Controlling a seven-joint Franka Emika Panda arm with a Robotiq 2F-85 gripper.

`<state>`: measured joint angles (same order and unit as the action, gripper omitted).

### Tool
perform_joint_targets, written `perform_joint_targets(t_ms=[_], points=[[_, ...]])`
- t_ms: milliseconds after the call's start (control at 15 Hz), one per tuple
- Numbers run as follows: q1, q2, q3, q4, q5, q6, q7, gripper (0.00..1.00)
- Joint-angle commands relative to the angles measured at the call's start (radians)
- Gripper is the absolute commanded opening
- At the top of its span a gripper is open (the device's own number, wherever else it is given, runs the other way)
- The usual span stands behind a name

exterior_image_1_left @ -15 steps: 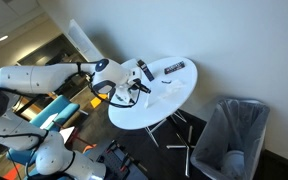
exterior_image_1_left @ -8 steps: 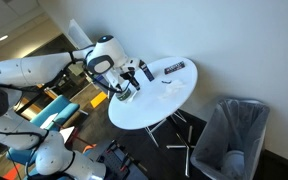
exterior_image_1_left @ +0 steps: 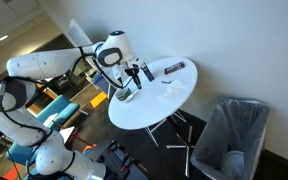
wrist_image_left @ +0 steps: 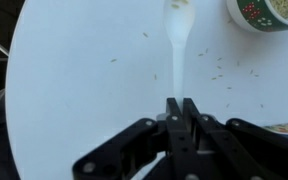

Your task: Pour the contents in the clear cup into the white and green mug

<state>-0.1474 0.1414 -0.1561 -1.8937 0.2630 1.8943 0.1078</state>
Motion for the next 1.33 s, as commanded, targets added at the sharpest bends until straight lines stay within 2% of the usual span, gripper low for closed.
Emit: perform_joint_targets(t_ms=[0,400,933,1067,1267], points=[[0.001,0.096,0.002,0.089,-0.043,-0.072,0.082,0.03],[0.002,0.203,0.003,0.126,-0.069,-0.097,0.105,0.03],[0.004,0.27,0.002,0.143,-0.085,-0.095,0.116,0.03],[0.005,0.274,0.002,0.143,-0.088,-0.098,0.118,0.36],[0.009,0.258,0.002,0.128,-0.094,-0.092,0.118,0.58]])
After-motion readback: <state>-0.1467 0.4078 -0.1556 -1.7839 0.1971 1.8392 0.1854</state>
